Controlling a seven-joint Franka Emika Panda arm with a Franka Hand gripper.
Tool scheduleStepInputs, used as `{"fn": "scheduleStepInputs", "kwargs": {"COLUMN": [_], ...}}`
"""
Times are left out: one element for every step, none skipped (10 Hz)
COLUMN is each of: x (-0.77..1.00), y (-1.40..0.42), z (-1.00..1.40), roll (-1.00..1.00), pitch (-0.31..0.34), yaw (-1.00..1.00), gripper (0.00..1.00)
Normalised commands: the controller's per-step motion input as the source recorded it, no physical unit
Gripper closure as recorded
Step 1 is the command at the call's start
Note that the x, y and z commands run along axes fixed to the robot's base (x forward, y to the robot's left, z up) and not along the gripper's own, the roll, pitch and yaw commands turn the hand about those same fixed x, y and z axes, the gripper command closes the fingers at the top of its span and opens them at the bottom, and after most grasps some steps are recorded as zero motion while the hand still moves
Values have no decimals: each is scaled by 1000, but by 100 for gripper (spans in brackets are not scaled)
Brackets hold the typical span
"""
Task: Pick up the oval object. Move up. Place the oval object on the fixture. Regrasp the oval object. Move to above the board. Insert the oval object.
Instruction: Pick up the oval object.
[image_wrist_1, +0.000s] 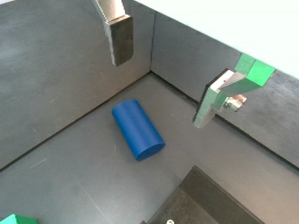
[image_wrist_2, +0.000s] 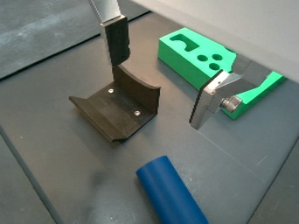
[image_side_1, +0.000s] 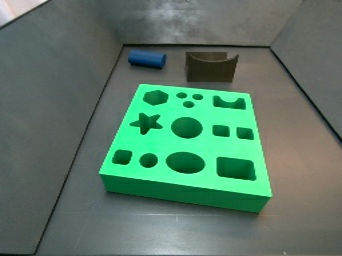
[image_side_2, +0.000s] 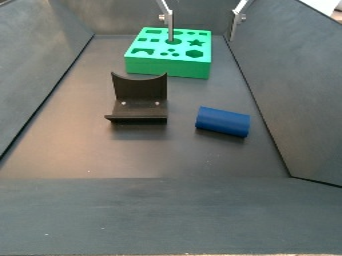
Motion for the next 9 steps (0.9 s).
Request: {"fn": "scheduleStepInputs", "kwargs": {"x": [-489, -411, -129, -129, -40, 0, -34, 0, 194], "y": [-6, 149, 103, 83, 131, 189, 191, 243, 0], "z": [-177, -597, -674, -720, -789, -854, -854, -863, -883], "roll": [30, 0, 0, -16, -36, -19, 0, -11, 0], "pitch": [-116, -53, -43, -36, -6, 0, -23, 0, 50], "yaw": [0, 706, 1000, 1000, 991, 917, 906, 863, 723], "gripper": [0, 0, 0, 0, 0, 0, 0, 0, 0]}}
